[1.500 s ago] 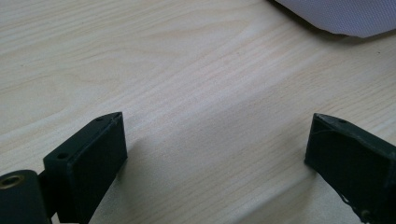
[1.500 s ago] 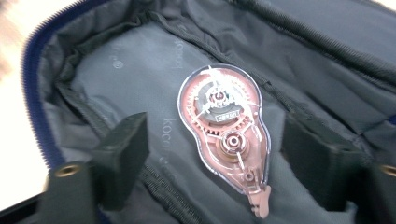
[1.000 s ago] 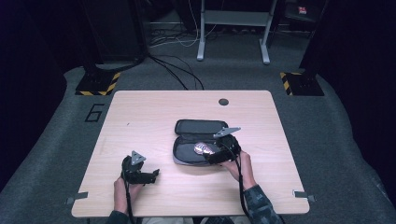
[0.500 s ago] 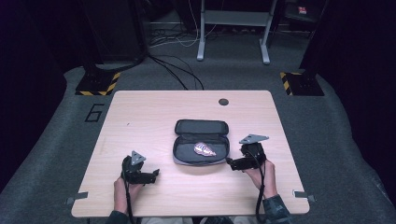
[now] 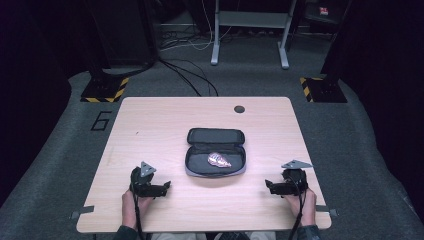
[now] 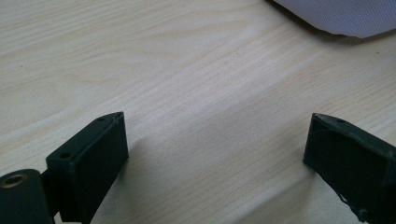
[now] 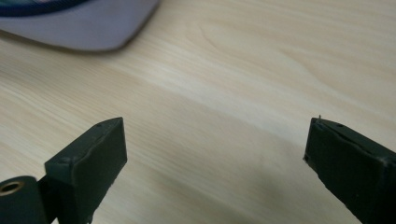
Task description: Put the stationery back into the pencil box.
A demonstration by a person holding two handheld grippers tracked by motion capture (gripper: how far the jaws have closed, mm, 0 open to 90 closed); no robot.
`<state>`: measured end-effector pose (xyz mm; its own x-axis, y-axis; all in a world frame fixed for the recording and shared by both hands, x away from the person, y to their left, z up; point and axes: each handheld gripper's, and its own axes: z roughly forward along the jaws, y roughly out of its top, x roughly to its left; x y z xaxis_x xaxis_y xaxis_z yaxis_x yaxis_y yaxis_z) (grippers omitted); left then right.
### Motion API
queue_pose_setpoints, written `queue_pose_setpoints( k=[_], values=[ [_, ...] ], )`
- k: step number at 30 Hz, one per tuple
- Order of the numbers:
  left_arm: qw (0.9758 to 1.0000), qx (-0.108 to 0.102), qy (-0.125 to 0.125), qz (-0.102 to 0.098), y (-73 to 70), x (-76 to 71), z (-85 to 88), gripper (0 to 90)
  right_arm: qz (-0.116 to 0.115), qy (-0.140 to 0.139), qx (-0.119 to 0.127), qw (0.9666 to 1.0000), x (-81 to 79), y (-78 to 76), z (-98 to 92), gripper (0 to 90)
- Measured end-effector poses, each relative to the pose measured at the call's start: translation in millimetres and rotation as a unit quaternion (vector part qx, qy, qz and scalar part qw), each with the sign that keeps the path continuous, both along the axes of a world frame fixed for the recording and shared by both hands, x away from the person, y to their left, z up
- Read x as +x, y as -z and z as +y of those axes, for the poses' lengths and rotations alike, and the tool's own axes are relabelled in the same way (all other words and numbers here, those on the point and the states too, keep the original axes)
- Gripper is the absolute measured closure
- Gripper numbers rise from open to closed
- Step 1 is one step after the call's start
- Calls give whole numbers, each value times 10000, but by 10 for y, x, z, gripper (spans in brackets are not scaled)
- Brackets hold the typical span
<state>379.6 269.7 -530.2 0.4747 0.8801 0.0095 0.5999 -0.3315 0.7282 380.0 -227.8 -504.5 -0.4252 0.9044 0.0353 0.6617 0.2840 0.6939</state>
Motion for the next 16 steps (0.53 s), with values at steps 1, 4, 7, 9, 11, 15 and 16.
queue_pose_setpoints(
  k=[1,4,7,9,11,15,16],
  values=[
    [10000,-2,-8,-14,2,0,-1,60,6,120,16,9999,-31,66,-77,43],
    [10000,1,-1,0,0,0,0,60,6,183,-23,9998,-52,117,-147,40],
    [10000,-9,-32,-58,9,1,-5,60,-43,407,-5,9992,-82,200,-242,30],
    [10000,0,-15,-31,4,1,-2,60,-89,466,38,9989,-93,216,-255,30],
    [10000,-7,-31,-61,9,1,-5,60,-215,505,17,9985,-114,239,-286,29],
    [10000,-7,-33,-61,9,1,-5,60,-266,540,-82,9982,-117,254,-275,13],
    [10000,-7,-33,-60,9,1,-6,60,-231,529,-102,9983,-113,252,-277,11]
  ],
)
